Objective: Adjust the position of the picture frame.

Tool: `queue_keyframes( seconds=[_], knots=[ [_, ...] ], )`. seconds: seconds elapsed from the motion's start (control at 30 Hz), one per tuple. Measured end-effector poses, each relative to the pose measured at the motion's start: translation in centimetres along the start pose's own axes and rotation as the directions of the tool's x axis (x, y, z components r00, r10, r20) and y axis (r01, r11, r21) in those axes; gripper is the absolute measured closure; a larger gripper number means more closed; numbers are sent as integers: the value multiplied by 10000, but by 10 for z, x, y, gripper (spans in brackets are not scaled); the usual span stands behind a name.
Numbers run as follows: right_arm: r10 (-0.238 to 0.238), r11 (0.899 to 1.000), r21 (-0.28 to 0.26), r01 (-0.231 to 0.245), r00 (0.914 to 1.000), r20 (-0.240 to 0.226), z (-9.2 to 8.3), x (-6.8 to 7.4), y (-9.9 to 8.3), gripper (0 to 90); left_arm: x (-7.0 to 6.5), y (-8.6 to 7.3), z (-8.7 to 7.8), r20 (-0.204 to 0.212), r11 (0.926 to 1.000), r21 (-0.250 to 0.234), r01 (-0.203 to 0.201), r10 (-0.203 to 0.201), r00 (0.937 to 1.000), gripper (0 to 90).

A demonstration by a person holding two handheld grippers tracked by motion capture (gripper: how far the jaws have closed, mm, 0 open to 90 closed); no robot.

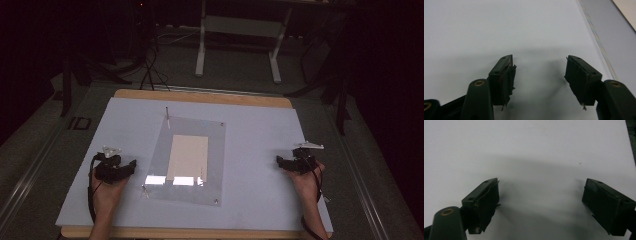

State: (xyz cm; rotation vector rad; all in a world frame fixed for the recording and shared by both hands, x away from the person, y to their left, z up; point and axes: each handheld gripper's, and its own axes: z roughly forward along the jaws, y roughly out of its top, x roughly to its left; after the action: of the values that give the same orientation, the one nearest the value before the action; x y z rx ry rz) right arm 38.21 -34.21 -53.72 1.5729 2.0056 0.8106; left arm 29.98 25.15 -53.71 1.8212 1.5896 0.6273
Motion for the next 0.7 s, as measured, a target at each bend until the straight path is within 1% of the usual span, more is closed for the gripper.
queue_keyframes(
  seconds=[0.03, 0.07, 0.1, 0.13, 0.2, 0.27, 0.33, 0.37, 0.43, 0.5, 0.57, 0.6, 0.63, 0.67, 0.7],
  knots=[
    [14, 10000, 13, -14, 10000, 47, -1, 1, 0, 155, 0, 0, -3, 132, 10000, -87, 19, -18, 9999, 395],
    [7, 10000, 13, -7, 10000, 58, -2, 1, 0, 182, 0, 0, -6, 179, 9997, -249, 25, -20, 9998, 396],
    [-35, 10000, -20, 35, 10000, 5, -3, 2, 0, 235, 0, 0, -6, 179, 9997, -249, 25, -20, 9998, 397],
    [-35, 10000, -20, 35, 10000, 5, -3, 2, 0, 235, -1, 0, -9, 187, 9993, -384, -29, 37, 9998, 397],
    [-411, 9991, -139, 407, 9987, -291, -8, 7, -1, 387, -1, -2, -15, 180, 9982, -591, -139, 150, 9997, 410],
    [-718, 9970, -318, 707, 9968, -348, -11, 12, -2, 437, 1, -3, -17, 293, 9975, -705, -79, 100, 9995, 424],
    [-857, 9955, -439, 838, 9954, -428, -13, 15, -1, 448, 4, -5, -20, 470, 9970, -780, -1, 38, 9989, 444],
    [-843, 9954, -496, 815, 9949, -556, -14, 17, 0, 454, 4, -5, -22, 528, 9962, -863, 92, -47, 9986, 447],
    [-885, 9945, -625, 840, 9933, -737, -16, 20, 1, 460, 5, -6, -25, 655, 9956, -924, 142, -81, 9978, 460],
    [-957, 9934, -721, 893, 9913, -907, -17, 22, 3, 459, 4, -7, -28, 741, 9944, -1051, 92, -14, 9972, 464],
    [-1018, 9927, -749, 950, 9904, -931, -18, 23, 4, 458, 3, -8, -29, 747, 9940, -1094, 28, 54, 9972, 462],
    [-1146, 9909, -816, 1068, 9886, -981, -19, 24, 6, 459, 2, -9, -30, 761, 9954, -958, 32, 41, 9971, 462],
    [-1242, 9897, -857, 1145, 9853, -1177, -20, 27, 8, 460, 2, -10, -30, 851, 9957, -921, 50, 28, 9964, 449],
    [-1638, 9847, -796, 1547, 9786, -1248, -19, 32, 11, 475, 1, -12, -29, 1001, 9963, -854, 43, 43, 9950, 448],
    [-1814, 9818, -793, 1727, 9761, -1194, -19, 34, 11, 478, 1, -12, -29, 1084, 9963, -861, 42, 52, 9941, 448]
  ],
)
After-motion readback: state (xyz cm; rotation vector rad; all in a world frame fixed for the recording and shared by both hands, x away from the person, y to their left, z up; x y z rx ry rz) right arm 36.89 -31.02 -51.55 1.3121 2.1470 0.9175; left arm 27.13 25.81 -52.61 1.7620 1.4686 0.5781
